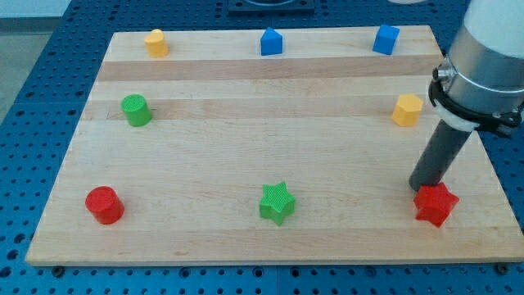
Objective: Place the red star in between the hexagon and triangle
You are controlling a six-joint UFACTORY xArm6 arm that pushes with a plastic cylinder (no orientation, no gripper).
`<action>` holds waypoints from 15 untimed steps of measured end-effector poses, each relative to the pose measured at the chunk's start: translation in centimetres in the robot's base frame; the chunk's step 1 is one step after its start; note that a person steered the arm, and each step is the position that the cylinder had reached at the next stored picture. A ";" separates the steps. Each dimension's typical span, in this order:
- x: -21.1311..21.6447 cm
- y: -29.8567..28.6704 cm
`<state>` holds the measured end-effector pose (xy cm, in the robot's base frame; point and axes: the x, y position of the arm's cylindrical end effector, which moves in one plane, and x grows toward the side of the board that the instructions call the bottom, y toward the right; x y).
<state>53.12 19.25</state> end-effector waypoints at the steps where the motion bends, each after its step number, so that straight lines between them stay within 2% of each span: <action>1: 0.0 0.0; 3: -0.7 -6.9; 4: 1.4 -8.4; 6: 7.5 -6.5; 7: 7.8 -1.7; 8: 6.8 2.0; 11: -1.2 0.8; 12: -4.3 -0.1; 14: -5.2 -7.0; 15: -7.4 -8.7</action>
<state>45.73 10.53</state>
